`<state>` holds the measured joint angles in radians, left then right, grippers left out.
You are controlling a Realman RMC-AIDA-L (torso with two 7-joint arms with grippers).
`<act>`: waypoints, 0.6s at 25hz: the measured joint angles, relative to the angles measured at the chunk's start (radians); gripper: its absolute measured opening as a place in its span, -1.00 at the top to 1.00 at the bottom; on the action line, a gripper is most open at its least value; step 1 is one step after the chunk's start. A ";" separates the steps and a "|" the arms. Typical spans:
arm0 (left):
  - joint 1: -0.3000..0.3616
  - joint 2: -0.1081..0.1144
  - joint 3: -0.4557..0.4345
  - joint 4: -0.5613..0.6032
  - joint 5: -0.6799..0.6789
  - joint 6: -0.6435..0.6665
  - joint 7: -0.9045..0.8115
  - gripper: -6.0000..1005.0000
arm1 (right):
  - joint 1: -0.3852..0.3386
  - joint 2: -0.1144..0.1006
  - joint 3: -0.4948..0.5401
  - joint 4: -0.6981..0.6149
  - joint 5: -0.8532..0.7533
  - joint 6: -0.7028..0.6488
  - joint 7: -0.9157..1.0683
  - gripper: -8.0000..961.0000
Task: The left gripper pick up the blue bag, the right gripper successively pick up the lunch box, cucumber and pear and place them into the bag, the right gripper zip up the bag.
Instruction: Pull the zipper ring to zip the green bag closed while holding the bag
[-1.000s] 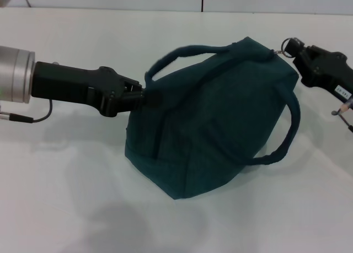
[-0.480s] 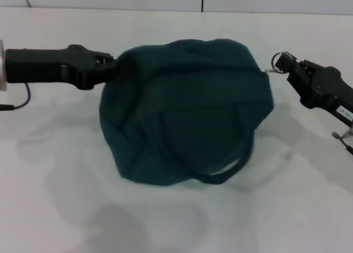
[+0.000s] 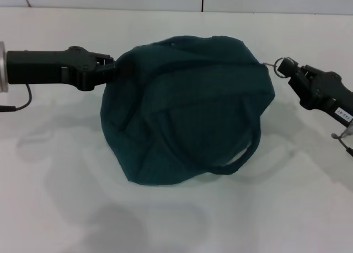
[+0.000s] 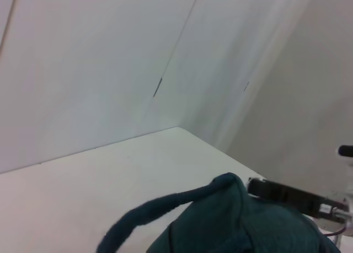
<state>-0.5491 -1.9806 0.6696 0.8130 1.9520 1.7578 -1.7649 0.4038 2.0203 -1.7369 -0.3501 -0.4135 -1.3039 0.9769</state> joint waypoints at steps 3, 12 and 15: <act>0.000 0.000 0.000 0.000 0.001 0.000 0.000 0.88 | 0.003 0.001 -0.006 0.000 -0.001 0.044 -0.011 0.76; 0.000 0.002 -0.001 0.000 0.001 0.000 0.001 0.88 | 0.025 0.004 -0.034 0.002 -0.002 0.143 -0.028 0.75; 0.000 0.002 -0.001 0.000 0.001 0.000 0.001 0.88 | 0.025 0.004 -0.037 0.002 -0.002 0.161 -0.028 0.75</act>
<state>-0.5492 -1.9782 0.6687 0.8129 1.9530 1.7579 -1.7640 0.4292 2.0248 -1.7740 -0.3480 -0.4158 -1.1430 0.9488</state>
